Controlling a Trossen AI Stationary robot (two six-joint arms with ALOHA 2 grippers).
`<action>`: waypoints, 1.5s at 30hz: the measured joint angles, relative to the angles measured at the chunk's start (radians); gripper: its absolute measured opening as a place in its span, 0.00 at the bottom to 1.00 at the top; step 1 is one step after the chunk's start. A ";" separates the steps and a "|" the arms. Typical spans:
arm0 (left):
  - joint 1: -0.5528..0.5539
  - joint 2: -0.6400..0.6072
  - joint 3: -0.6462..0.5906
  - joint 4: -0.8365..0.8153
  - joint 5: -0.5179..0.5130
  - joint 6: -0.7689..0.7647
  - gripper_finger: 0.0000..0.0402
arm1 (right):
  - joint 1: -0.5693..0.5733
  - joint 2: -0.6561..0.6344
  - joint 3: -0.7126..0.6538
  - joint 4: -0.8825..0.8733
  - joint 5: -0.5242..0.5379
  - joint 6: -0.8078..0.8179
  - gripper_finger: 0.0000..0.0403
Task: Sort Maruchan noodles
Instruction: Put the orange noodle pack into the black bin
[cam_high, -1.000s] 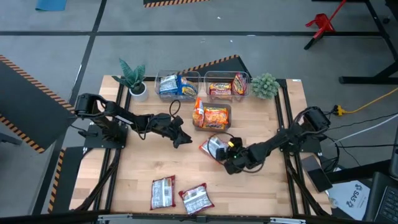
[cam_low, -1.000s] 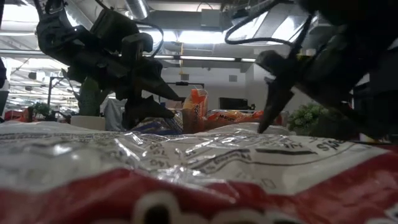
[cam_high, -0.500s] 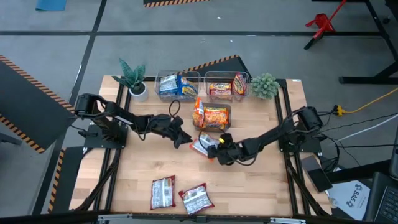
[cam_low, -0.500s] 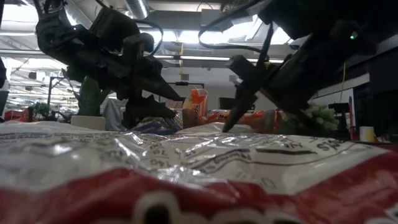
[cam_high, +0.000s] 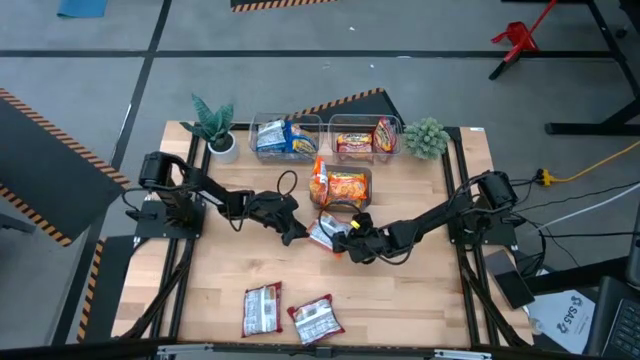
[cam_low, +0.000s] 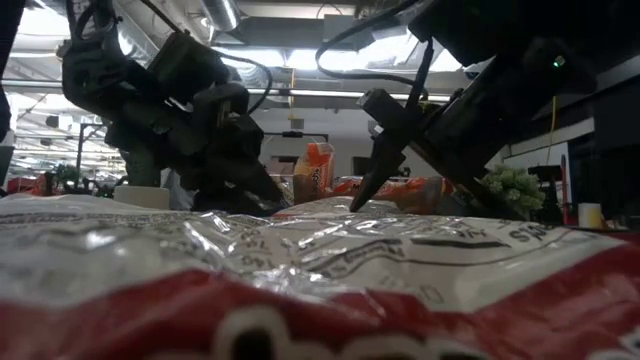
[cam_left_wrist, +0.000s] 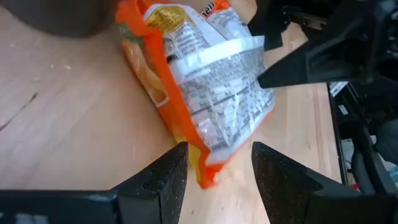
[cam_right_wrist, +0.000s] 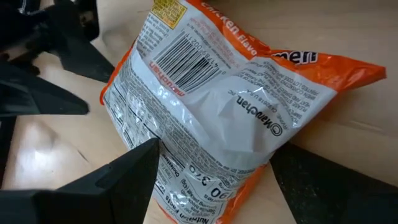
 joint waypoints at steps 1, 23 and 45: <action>0.000 0.011 0.008 0.001 -0.001 0.000 0.43 | 0.000 0.000 0.000 0.003 0.002 -0.001 0.75; 0.010 0.081 0.111 -0.064 0.095 0.027 0.43 | -0.029 0.019 0.007 0.074 -0.069 -0.022 0.46; 0.095 -0.282 0.109 -0.148 0.464 -0.187 0.43 | -0.020 -0.263 0.004 -0.101 0.007 -0.368 0.19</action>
